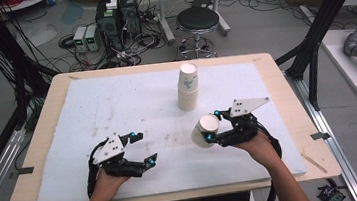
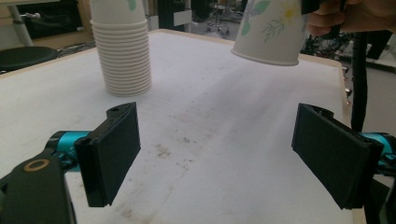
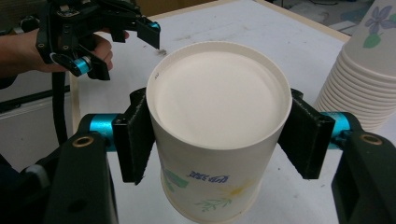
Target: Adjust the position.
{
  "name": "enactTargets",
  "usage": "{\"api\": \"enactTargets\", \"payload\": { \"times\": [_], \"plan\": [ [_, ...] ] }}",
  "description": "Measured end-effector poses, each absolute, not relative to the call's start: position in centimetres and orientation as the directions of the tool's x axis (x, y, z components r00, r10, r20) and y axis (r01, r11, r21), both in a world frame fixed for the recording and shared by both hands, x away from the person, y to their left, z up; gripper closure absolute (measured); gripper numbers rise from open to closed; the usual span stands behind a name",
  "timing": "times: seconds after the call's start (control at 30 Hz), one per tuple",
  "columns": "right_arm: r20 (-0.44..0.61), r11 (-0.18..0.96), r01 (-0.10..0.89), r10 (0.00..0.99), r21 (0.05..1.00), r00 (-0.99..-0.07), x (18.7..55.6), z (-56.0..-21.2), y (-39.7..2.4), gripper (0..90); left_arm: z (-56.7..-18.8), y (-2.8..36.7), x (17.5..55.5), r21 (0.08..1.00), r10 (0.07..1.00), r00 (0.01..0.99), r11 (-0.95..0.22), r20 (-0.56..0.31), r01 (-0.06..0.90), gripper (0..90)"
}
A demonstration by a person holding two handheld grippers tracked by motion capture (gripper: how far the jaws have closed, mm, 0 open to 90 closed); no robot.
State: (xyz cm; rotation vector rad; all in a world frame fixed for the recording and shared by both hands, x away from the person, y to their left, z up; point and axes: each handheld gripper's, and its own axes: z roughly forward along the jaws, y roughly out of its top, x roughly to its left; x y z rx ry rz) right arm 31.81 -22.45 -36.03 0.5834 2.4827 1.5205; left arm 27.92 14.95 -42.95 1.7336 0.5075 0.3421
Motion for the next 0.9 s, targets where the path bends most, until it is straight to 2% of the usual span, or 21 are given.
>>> {"api": "enactTargets", "payload": {
  "times": [0.33, 0.9],
  "plan": [
    [0.061, 0.413, 0.227, 0.378, 0.882, -0.924, 31.6, -36.3, -21.4, 34.1, -41.8, 11.8, 29.0, 0.976, 0.425, 0.905, -0.189, -0.016, 0.106, 15.4],
    [0.071, 0.424, 0.216, 0.332, 0.88, -0.941, 31.4, -36.4, -20.4, 34.1, -41.5, 6.5, 30.6, 0.973, 0.276, 0.96, -0.208, -0.041, 0.102, 15.6]
  ]
}}
